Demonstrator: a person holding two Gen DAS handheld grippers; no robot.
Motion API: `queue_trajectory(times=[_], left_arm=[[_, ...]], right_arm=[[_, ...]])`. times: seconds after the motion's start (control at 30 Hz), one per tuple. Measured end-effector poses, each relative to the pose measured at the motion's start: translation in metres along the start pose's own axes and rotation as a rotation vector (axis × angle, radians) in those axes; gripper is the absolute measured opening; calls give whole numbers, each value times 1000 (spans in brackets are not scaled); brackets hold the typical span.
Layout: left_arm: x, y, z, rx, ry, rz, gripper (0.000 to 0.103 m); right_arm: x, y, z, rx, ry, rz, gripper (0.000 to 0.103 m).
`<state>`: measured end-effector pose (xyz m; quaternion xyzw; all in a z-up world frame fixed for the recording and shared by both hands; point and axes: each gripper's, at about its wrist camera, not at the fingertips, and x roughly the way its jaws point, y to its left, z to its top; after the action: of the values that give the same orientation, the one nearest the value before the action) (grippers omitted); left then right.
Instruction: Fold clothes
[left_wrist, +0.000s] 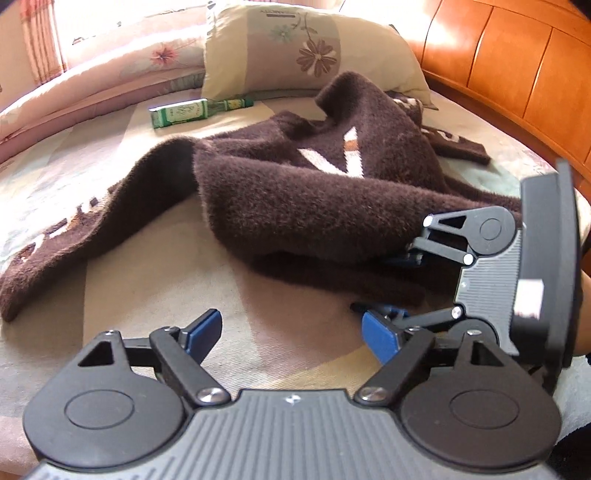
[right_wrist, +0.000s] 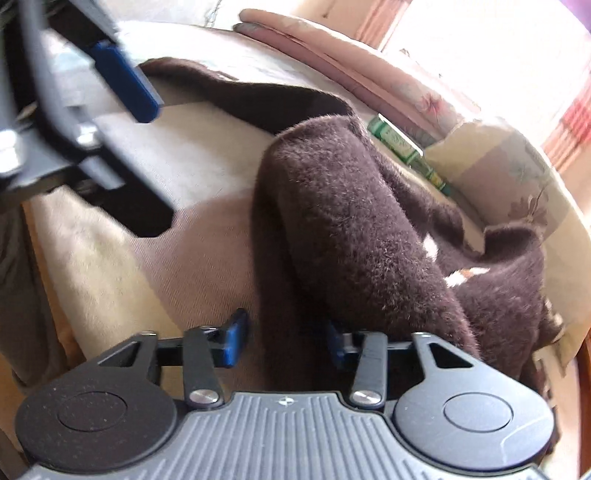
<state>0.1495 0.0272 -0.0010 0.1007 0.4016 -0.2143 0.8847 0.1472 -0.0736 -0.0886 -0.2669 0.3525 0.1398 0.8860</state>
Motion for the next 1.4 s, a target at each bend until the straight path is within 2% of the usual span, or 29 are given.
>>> queue_trajectory(times=[0.1,0.3,0.53,0.73,0.77,0.8,0.87,0.9,0.97,1.1,1.2,1.4], left_arm=[[-11,6,-5,5,-7,13,84],[-35,26,-17,-21,-25,56,84],[-54,47,-25,-71,-59,103,86],[-68,54,-29,-98,-83,121,87],[-70,55,-29,-99,-87,125,87],[-72,55,-29,-101,-91,129,87],[-75,56,-28,-107,-96,130,87],[-75,57,-28,-115,-95,130,88],[-74,59,-27,-130,-90,129,88],[-67,58,-24,-136,-65,105,88],[-56,53,-18,-123,-39,88,88],[-27,34,9,-57,4,44,88]], right_arm=[[2,0,2,5,17,-25,14],[-11,-10,10,108,16,34,9],[-30,3,28,157,-16,206,8],[-52,33,47,175,-55,434,8],[-55,37,52,187,-65,492,8],[-59,40,56,199,-75,551,1],[-64,45,63,223,-90,670,1],[-65,47,66,216,-92,656,1],[-67,49,66,193,-97,574,5],[-69,14,44,279,-80,512,11],[-79,-28,16,360,-72,425,18],[-103,-140,-40,587,-90,239,27]])
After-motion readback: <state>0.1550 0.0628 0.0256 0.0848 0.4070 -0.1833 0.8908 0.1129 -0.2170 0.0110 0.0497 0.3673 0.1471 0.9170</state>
